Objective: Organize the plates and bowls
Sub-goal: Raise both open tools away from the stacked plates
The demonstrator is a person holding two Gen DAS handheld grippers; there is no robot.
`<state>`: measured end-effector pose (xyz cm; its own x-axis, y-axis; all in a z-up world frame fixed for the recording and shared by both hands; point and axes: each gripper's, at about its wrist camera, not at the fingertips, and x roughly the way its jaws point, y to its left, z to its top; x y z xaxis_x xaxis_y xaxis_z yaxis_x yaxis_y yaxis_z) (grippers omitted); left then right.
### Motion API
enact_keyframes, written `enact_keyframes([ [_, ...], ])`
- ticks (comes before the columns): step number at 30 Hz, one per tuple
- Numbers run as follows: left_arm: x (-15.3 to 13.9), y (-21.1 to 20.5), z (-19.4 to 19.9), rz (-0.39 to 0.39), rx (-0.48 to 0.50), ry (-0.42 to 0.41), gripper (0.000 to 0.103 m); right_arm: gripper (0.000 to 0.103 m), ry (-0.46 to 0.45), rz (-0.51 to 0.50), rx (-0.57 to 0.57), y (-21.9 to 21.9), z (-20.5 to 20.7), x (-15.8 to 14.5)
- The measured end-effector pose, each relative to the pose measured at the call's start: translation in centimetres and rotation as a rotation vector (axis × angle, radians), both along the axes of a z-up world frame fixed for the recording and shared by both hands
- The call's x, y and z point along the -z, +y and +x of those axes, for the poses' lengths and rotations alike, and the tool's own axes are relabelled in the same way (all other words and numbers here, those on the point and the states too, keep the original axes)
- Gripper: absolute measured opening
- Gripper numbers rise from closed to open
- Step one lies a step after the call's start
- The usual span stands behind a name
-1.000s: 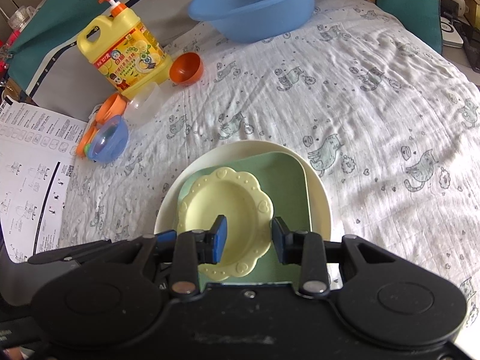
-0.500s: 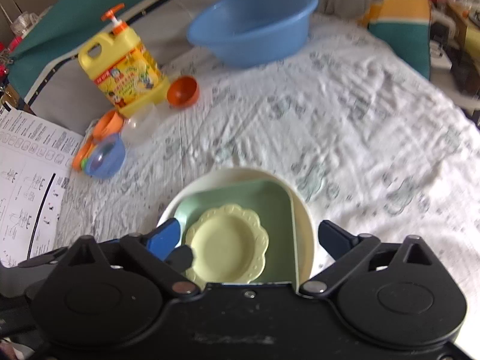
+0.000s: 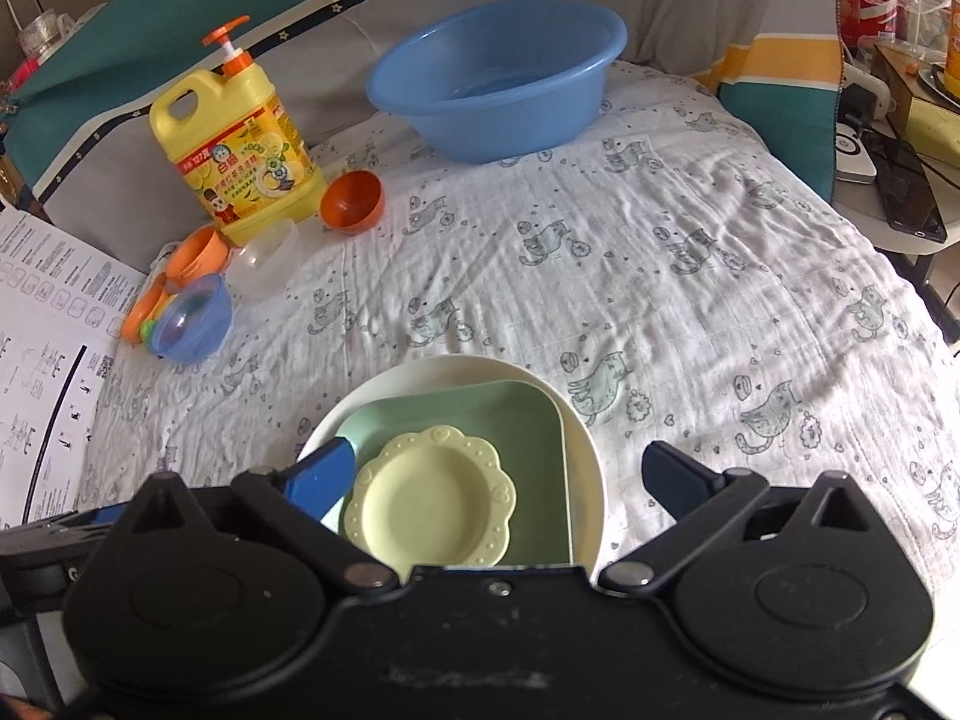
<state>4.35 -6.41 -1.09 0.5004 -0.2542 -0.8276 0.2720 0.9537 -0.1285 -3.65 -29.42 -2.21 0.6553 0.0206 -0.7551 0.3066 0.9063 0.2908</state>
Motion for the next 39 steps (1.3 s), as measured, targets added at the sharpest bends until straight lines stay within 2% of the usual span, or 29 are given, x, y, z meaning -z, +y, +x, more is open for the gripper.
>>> enact_keyframes([
  [21, 0.3, 3.8, 1.5, -0.018, -0.065, -0.012, 0.103, 0.103, 0.032, -0.041, -0.079, 4.2, 3.8, -1.0],
  [31, 0.1, 9.0, 5.3, 0.004, -0.176, -0.048, 0.103, 0.103, 0.037, -0.057, -0.155, 8.1, 9.3, -1.7],
  [39, -0.2, 13.4, 10.5, 0.014, -0.282, -0.099, 0.103, 0.103, 0.032, -0.04, -0.203, 11.6, 15.4, -2.6],
])
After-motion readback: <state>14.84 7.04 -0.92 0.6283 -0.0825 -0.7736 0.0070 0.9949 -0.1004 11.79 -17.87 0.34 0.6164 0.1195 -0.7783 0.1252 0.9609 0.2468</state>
